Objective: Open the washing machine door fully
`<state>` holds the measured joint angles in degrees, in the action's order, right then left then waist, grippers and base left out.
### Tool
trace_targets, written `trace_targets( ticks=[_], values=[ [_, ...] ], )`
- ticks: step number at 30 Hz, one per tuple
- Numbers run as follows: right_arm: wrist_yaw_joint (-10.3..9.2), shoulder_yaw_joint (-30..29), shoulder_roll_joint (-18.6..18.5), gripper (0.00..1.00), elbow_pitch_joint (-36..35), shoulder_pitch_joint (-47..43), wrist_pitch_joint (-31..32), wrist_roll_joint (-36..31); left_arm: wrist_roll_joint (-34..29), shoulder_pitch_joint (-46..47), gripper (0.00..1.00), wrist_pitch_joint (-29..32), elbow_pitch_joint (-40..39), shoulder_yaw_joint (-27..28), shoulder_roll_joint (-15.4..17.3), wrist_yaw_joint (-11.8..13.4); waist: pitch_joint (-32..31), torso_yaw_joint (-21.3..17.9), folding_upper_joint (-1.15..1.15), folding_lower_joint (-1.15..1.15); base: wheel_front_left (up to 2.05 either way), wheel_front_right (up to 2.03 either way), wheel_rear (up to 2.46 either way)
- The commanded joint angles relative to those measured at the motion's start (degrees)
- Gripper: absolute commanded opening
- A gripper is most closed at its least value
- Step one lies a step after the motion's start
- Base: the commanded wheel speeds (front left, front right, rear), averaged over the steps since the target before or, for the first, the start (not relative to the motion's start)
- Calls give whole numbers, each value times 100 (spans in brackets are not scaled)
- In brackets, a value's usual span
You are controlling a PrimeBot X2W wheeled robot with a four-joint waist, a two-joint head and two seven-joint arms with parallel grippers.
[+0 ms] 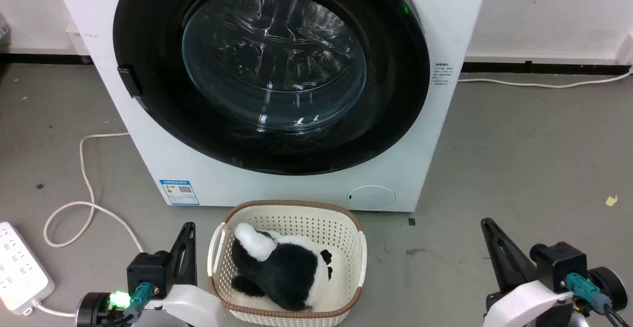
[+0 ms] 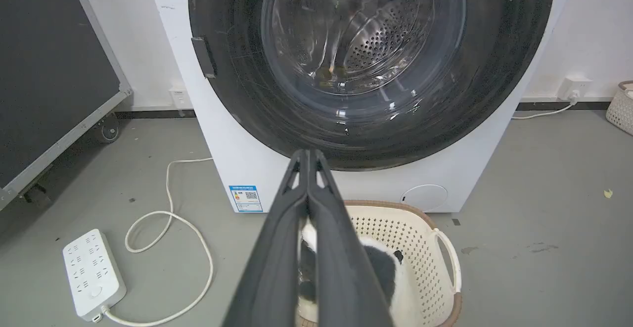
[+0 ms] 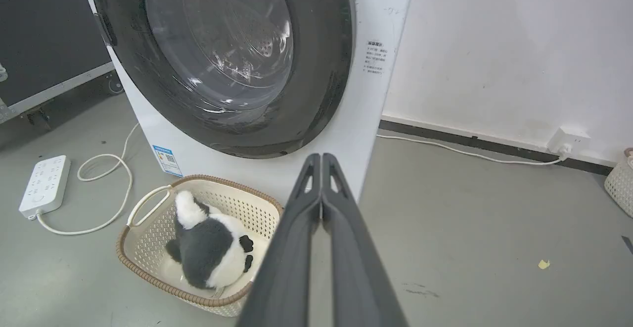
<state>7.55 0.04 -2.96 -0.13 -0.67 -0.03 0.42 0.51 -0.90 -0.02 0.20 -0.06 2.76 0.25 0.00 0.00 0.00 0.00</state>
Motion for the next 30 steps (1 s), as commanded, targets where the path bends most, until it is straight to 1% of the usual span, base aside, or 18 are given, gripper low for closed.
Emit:
trace_targets(
  ticks=[1,30],
  values=[
    [-6,-4,8,0,13,67,3,-42,-51,90,0,2,-20,6,11,-25,0,0,0,0,0,0,0],
    [-6,-4,8,0,13,67,3,-42,-51,90,0,2,-20,6,11,-25,0,0,0,0,0,0,0]
  ],
)
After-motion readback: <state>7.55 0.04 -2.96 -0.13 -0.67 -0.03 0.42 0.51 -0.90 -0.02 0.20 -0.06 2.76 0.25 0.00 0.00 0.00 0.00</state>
